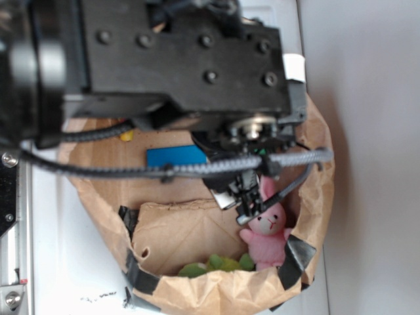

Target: Grab the multicolored rope.

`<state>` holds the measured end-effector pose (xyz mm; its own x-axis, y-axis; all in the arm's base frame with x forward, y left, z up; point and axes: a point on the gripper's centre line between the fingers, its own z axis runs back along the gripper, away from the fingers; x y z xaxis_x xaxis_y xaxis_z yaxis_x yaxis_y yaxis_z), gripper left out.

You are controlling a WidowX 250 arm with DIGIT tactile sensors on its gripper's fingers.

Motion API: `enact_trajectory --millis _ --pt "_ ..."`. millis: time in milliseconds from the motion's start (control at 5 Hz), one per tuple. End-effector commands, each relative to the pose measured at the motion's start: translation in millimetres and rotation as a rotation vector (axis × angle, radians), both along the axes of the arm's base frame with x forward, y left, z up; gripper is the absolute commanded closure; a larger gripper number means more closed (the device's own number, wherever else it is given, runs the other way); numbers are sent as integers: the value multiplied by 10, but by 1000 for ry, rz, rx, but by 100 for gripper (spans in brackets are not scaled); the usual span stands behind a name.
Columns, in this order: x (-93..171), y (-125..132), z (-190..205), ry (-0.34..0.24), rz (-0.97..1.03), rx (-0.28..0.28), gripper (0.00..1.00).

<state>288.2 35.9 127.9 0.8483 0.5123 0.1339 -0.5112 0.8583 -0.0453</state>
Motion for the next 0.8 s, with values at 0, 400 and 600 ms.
enact_trajectory --millis 0,400,600 --pt "170 223 162 -94 135 121 0" --pt "101 340 3 -85 159 139 0" --pt "53 397 -133 -65 177 150 0"
